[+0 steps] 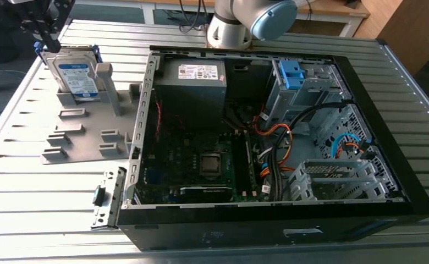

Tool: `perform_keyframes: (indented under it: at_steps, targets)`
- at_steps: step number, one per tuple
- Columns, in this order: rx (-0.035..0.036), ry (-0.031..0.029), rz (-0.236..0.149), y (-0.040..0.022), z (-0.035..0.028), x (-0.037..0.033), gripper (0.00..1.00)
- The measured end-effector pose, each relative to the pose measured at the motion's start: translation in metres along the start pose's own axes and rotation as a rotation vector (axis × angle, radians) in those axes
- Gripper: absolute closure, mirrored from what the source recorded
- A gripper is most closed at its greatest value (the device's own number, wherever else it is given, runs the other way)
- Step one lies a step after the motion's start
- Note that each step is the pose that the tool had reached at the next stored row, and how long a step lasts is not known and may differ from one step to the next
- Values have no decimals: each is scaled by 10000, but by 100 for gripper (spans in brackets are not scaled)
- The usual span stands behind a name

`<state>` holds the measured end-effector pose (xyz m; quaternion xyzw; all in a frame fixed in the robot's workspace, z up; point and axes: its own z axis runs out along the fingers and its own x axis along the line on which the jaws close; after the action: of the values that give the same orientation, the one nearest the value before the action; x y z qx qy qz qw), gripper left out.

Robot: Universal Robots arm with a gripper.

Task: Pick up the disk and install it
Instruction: 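Pick up the disk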

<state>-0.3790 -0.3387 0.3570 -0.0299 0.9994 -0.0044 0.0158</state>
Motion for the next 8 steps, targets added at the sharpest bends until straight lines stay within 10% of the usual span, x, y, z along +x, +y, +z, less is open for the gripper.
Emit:
perform_keyframes:
  at_steps: [8]
  targets:
    - [-20, -6, -629, 0, 0, 0, 89]
